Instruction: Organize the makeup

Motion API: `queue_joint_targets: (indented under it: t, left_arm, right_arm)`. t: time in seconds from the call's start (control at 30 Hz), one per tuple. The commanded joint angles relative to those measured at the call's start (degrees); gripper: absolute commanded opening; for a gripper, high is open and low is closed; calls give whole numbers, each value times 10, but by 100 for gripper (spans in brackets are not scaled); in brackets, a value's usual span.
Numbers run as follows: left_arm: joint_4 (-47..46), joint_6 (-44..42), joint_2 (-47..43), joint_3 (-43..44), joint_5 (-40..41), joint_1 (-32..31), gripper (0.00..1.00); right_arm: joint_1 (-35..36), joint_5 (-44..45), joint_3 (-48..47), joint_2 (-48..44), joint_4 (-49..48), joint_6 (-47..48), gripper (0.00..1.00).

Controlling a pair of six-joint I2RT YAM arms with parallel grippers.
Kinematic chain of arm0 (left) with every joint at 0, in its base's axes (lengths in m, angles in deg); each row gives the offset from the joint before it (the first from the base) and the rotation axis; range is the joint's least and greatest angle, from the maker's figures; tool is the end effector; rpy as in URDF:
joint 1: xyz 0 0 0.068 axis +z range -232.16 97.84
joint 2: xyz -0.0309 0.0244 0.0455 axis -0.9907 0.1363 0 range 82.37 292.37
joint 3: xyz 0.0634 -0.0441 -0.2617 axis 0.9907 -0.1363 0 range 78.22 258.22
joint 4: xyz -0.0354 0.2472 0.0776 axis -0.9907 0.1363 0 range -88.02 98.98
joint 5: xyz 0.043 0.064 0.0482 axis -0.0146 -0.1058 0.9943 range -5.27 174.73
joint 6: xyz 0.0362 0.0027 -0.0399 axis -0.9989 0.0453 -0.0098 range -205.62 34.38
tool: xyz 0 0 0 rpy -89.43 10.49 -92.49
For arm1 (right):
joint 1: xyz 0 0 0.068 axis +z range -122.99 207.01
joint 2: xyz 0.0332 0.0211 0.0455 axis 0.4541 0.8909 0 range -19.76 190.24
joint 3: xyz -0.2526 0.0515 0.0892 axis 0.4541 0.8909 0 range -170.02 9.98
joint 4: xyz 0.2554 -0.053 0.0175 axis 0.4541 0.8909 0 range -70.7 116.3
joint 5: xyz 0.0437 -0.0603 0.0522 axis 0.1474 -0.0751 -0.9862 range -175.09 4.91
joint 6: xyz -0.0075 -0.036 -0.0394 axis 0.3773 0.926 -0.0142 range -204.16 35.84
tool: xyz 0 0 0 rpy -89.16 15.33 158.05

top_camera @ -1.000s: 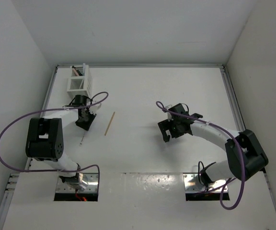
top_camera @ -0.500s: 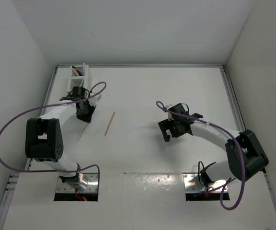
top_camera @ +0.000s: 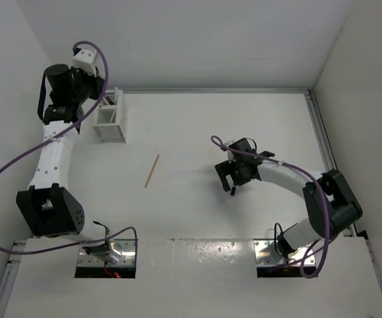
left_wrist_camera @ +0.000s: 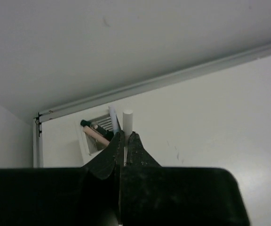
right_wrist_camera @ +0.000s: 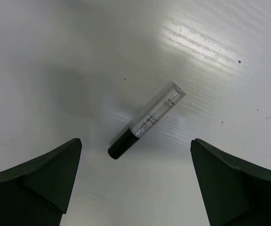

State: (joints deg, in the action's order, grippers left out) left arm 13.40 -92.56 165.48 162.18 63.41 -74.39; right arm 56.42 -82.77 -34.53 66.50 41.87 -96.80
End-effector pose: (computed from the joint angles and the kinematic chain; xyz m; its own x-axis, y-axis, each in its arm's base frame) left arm 0.3365 0.0329 0.4197 -0.1528 0.0928 -0.9839 0.2484 0.9672 0.0526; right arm 0.2386 0.1327 0.1598 -0.8701 -0.2394 -0.4309 -0.2920 0.9546 0.0593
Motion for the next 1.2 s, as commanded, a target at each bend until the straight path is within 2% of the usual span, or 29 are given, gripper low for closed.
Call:
queue_joint_targets:
  t: [0.0,0.17,0.37,0.53,0.7,0.73,0.83,0.9,1.03,1.1,1.17]
  left_arm:
    - [-172,73,51,-34,-14,21,0]
    - [-285,68,101,-77,-44,28,0]
    - [-308,54,145,-106,-39,46,0]
    - [-357,33,152,-176,-43,58,0]
    - [-269,-2,138,-153,-58,58,63]
    - [-262,-2,138,-145,-53,58,71]
    - [-211,-2,116,-108,-53,58,79]
    - [-144,-24,96,-77,-48,38,78]
    - [-20,-55,61,-71,-17,-53,73]
    - [16,-62,47,-99,4,-93,71]
    - [54,-83,35,-154,38,-160,71]
  right_arm:
    - [1,-5,-42,16,-16,10,100]
    - [-7,-1,-72,37,-9,24,100]
    - [-24,3,-99,51,6,24,100]
    - [-29,0,-101,51,8,24,100]
    - [-28,-3,-109,54,17,31,100]
    - [-29,-4,-109,53,18,32,100]
    - [-29,-11,-106,51,13,30,100]
    - [-29,-14,-96,42,9,25,100]
    - [-27,-2,-77,27,6,8,100]
    - [-27,12,-67,12,12,-8,100]
    - [-27,25,-64,3,27,-34,100]
